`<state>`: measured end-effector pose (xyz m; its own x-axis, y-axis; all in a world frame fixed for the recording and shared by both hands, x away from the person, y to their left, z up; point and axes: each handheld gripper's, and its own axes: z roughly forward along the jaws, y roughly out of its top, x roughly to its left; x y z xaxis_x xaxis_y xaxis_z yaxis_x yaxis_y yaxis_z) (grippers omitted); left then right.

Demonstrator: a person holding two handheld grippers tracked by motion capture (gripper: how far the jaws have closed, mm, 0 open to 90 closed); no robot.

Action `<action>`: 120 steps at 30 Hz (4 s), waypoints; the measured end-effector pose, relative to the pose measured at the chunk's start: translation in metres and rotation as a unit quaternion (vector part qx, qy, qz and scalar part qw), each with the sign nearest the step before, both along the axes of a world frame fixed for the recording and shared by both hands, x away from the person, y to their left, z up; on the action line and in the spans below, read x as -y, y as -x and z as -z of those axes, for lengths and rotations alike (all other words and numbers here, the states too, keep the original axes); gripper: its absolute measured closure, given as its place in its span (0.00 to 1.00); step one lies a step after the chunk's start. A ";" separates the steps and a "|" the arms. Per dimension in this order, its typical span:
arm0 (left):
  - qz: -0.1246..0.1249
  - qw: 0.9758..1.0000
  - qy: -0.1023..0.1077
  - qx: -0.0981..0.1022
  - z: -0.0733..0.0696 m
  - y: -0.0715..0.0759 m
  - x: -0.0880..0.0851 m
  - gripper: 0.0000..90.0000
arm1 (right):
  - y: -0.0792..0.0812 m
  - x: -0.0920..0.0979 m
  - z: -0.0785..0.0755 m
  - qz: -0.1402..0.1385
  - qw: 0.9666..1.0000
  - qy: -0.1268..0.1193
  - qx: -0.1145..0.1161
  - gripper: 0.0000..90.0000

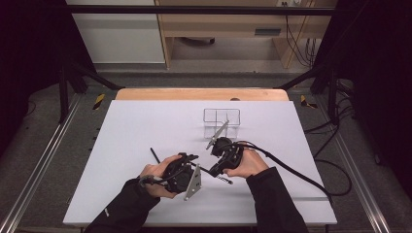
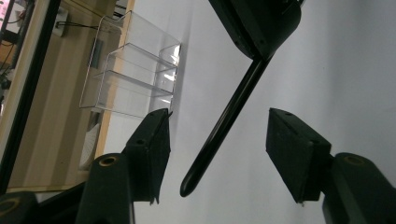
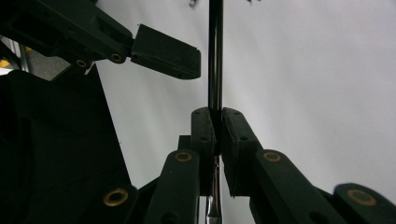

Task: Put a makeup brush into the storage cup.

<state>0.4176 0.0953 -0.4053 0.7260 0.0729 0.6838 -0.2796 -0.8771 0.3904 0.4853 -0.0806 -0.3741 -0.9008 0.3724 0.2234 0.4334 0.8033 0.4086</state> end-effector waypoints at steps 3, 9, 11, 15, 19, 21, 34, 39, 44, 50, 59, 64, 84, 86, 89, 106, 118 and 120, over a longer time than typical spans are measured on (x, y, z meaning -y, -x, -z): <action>0.005 1.000 -0.003 0.002 0.001 0.001 0.001 0.52 | 0.000 -0.003 0.001 -0.002 1.000 0.003 -0.005 0.94; 0.015 1.000 -0.022 0.015 0.005 0.003 0.005 0.61 | 0.001 -0.005 0.000 -0.004 1.000 0.005 -0.005 0.94; 0.021 0.999 -0.032 0.019 0.005 0.004 0.007 0.64 | 0.002 -0.005 -0.001 -0.007 1.000 0.005 -0.005 0.94; 0.027 0.998 -0.043 0.024 0.005 0.005 0.010 0.71 | 0.002 -0.005 -0.001 -0.007 1.000 0.006 -0.004 0.94; 0.030 0.998 -0.052 0.028 0.007 0.004 0.011 0.76 | 0.002 -0.005 0.000 -0.011 1.000 0.003 -0.004 0.94; 0.032 0.997 -0.058 0.029 0.008 0.005 0.011 0.79 | 0.003 -0.005 0.000 -0.012 1.000 0.006 -0.008 0.94; 0.045 0.996 -0.079 0.026 0.008 0.007 0.013 0.88 | 0.004 -0.005 -0.001 -0.013 1.000 0.008 -0.011 0.94; 0.050 0.995 -0.085 0.020 0.010 0.007 0.015 0.91 | 0.004 -0.004 -0.003 -0.010 1.000 0.009 -0.008 0.93; 0.050 0.995 -0.086 0.012 0.010 0.008 0.016 0.92 | 0.005 -0.003 -0.003 -0.009 1.000 0.011 -0.003 0.92; 0.042 0.996 -0.073 0.003 0.009 0.008 0.013 0.92 | 0.006 -0.001 -0.006 -0.005 1.000 -0.001 0.013 0.88; 0.018 0.999 -0.045 -0.022 0.009 0.005 0.004 0.92 | 0.008 0.016 -0.027 0.038 0.995 -0.048 0.074 0.70; 0.002 0.999 -0.031 -0.038 0.009 0.005 0.000 0.92 | 0.010 0.029 -0.036 0.069 0.988 -0.082 0.111 0.56; -0.084 0.990 0.054 -0.097 0.015 -0.001 -0.017 0.92 | 0.021 0.063 -0.029 0.162 0.957 -0.139 0.198 0.19; -0.094 0.988 0.063 -0.101 0.016 -0.003 -0.019 0.92 | 0.023 0.067 -0.027 0.173 0.953 -0.145 0.203 0.17; -0.102 0.986 0.074 -0.107 0.015 -0.004 -0.021 0.92 | 0.024 0.071 -0.022 0.188 0.949 -0.147 0.207 0.15; -0.153 0.961 0.171 -0.158 0.015 -0.009 -0.035 0.92 | 0.035 0.086 0.010 0.248 0.924 -0.209 0.204 0.08; -0.190 0.939 0.222 -0.180 0.021 -0.011 -0.033 0.92 | 0.038 0.077 0.018 0.256 0.915 -0.231 0.208 0.10; -0.195 0.934 0.233 -0.187 0.022 -0.012 -0.033 0.92 | 0.038 0.074 0.020 0.259 0.912 -0.241 0.207 0.10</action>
<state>0.4292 0.1280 -0.4273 0.7636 0.6085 0.2161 0.2578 -0.5941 0.7620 0.4474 -0.1546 -0.3940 -0.6755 0.7208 0.1551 0.4334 0.2179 0.8745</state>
